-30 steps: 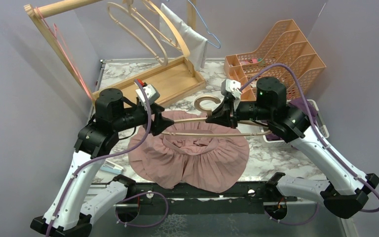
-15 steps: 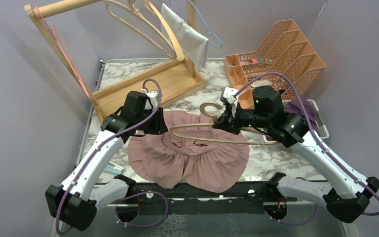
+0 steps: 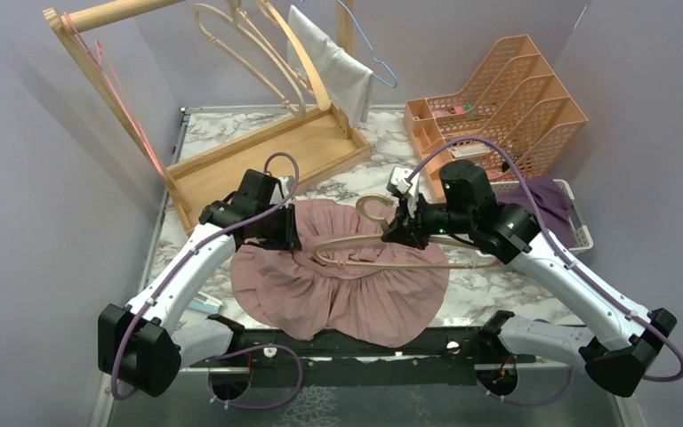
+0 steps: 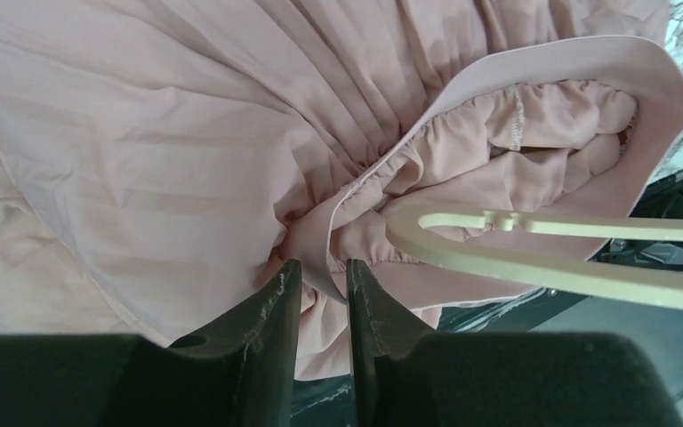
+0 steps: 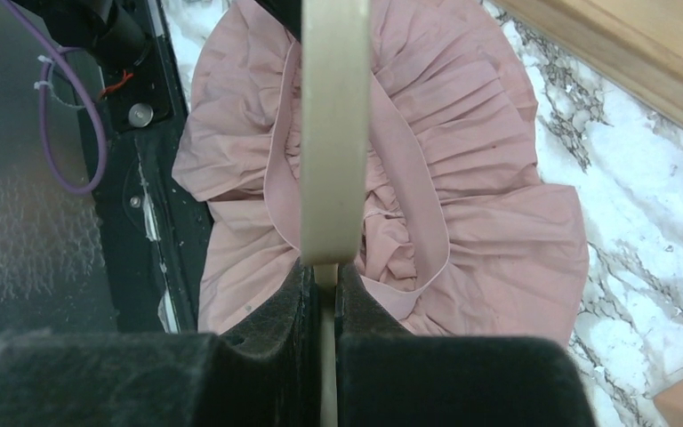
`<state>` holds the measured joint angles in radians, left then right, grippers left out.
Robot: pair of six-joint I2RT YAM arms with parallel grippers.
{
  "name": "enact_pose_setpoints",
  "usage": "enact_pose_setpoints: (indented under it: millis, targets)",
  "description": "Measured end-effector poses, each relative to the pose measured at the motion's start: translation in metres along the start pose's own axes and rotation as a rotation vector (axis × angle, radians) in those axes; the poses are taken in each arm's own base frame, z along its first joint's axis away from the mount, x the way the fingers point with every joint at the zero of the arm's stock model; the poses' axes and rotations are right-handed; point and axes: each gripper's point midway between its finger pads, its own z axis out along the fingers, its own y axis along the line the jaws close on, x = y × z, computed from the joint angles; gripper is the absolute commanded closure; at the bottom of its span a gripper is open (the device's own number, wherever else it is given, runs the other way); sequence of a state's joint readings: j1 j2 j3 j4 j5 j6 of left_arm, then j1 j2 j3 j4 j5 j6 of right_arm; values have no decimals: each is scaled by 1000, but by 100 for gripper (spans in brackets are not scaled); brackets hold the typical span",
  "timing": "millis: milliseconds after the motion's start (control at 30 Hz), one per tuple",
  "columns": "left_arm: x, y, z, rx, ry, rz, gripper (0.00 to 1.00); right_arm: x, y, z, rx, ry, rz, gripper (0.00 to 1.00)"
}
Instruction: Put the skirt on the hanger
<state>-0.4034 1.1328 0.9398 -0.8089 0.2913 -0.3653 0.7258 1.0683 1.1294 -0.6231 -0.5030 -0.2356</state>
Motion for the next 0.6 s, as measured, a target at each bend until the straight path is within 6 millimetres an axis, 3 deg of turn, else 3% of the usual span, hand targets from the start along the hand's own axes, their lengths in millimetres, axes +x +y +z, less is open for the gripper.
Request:
enact_pose_setpoints:
  millis: [167,300,600]
  targets:
    - [4,4,11,-15,40,-30,78,7,1,4,-13,12,8,99]
    - [3,4,15,-14,48,-40,100,7,1,7,-20,6,8,99]
    - [2,-11,5,62,29,-23,100,8,3,13,-40,-16,19,99]
